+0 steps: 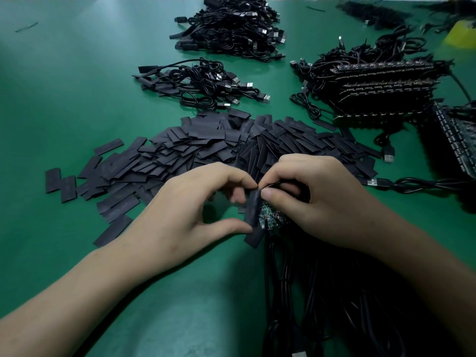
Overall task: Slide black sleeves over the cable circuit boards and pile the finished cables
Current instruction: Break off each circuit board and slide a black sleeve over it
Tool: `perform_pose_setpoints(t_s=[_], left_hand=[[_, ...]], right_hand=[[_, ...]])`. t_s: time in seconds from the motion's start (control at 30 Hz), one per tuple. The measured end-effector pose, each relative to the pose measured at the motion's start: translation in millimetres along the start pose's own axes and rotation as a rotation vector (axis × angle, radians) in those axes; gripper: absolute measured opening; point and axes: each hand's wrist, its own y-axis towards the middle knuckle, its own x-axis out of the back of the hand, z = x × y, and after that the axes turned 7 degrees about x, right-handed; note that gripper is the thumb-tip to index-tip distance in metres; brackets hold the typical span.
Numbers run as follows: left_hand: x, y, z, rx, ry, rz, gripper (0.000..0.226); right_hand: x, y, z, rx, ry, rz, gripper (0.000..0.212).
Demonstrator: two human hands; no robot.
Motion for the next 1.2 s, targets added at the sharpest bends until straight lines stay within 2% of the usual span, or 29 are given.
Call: perform_pose_setpoints(t_s=[0.17, 0.23, 0.37, 0.63, 0.73, 0.83, 0.93, 1.07, 1.13, 1.2], left_hand=[[6, 2, 1, 0.128, -0.271, -0.005, 0.061], [5, 3, 1, 0.151, -0.392, 0.033, 0.055], [2, 4, -5, 0.292, -0.789, 0.053, 0.042], [4, 4, -5, 0.431, -0.96, 0.005, 0.026], [6, 4, -4, 0.438, -0.969, -0.016, 0.025], [6, 4, -5, 0.441, -0.994, -0.023, 0.023], [4, 5, -6, 0.432, -1.001, -0.043, 0.023], [3, 4, -8, 0.402, -0.825, -0.08, 0.031], [0, 2, -7, 0.365, -0.627, -0.1, 0.023], [-4, 0, -7, 0.268, -0.377, -0.096, 0.015]], right_hand=[[5, 0, -3, -0.043, 0.165, -0.042, 0.01], [6, 1, -3, -0.036, 0.18, -0.024, 0.01], [12, 2, -6, -0.039, 0.152, -0.043, 0.013], [21, 3, -9, 0.023, 0.03, 0.021, 0.012], [40, 3, -12, -0.044, -0.087, 0.138, 0.032], [51, -1, -9, -0.053, -0.113, 0.19, 0.023], [57, -2, -6, -0.084, -0.064, 0.181, 0.023], [81, 3, -7, -0.136, 0.002, 0.021, 0.028], [96, 13, -7, -0.153, 0.109, -0.094, 0.028], [102, 35, -9, -0.181, 0.115, -0.196, 0.026]])
